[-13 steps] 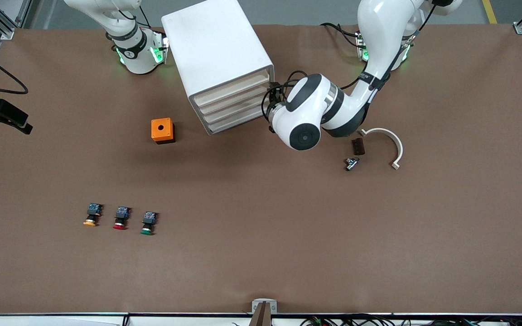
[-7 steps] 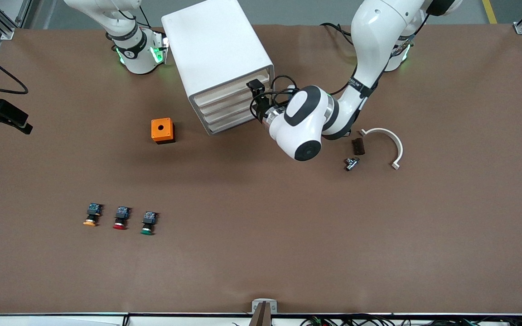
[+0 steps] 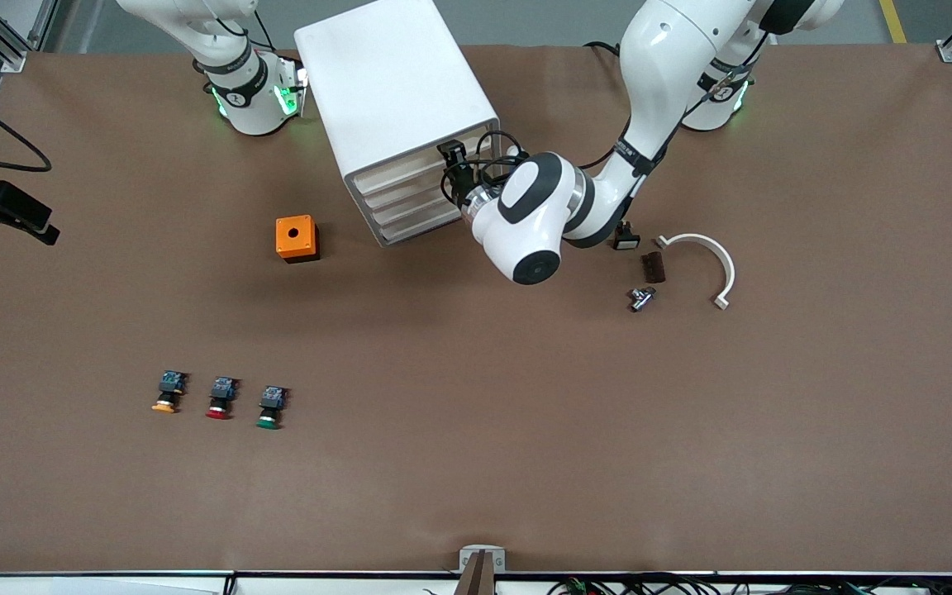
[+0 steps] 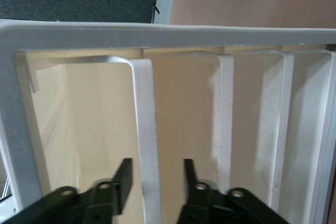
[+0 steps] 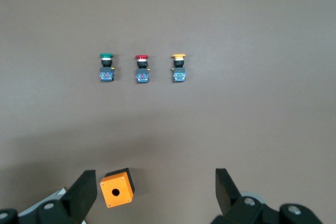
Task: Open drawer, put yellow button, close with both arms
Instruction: 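Pull the drawer outward from the cabinet with the left gripper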
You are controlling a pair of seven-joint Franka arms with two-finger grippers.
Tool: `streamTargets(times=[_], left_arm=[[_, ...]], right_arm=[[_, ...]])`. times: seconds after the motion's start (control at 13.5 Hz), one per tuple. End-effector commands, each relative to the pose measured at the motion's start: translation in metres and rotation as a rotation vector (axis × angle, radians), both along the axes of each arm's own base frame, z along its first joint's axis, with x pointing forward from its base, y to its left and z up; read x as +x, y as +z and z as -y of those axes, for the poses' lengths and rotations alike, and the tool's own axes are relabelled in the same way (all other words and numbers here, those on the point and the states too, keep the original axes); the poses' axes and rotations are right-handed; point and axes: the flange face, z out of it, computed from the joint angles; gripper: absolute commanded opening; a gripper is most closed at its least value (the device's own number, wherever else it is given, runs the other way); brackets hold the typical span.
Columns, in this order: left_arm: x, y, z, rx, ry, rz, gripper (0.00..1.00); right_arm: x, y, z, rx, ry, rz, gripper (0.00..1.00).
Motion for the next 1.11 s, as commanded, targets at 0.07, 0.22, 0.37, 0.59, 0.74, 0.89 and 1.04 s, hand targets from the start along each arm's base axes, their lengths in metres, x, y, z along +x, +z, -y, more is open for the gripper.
streamTargets(times=[0.07, 0.22, 0.37, 0.59, 0.74, 0.89, 1.04], left_arm=[[0.011, 0.001, 0.003, -0.017, 0.027, -0.025, 0.00], [0.027, 0.006, -0.004, -0.016, 0.051, -0.008, 0.00], [0.063, 0.009, -0.034, -0.019, 0.108, 0.015, 0.00], [0.114, 0.019, -0.070, -0.021, 0.194, 0.072, 0.01], [0.139, 0.021, -0.083, -0.020, 0.230, 0.115, 0.02], [0.150, 0.022, -0.090, -0.048, 0.234, 0.154, 0.08], [0.155, 0.023, -0.094, -0.071, 0.242, 0.173, 0.39]], right_arm=[[-0.004, 0.002, 0.001, 0.001, 0.007, -0.001, 1.00], [-0.004, 0.002, 0.002, 0.001, 0.005, -0.003, 1.00], [-0.004, 0.002, 0.001, 0.001, 0.007, -0.005, 1.00], [-0.004, 0.002, 0.000, 0.001, 0.004, -0.005, 1.00], [-0.004, 0.002, 0.000, 0.001, 0.002, -0.006, 1.00], [-0.004, 0.001, 0.000, 0.001, 0.002, -0.008, 1.00], [-0.004, 0.002, -0.001, 0.001, 0.002, -0.004, 1.00]])
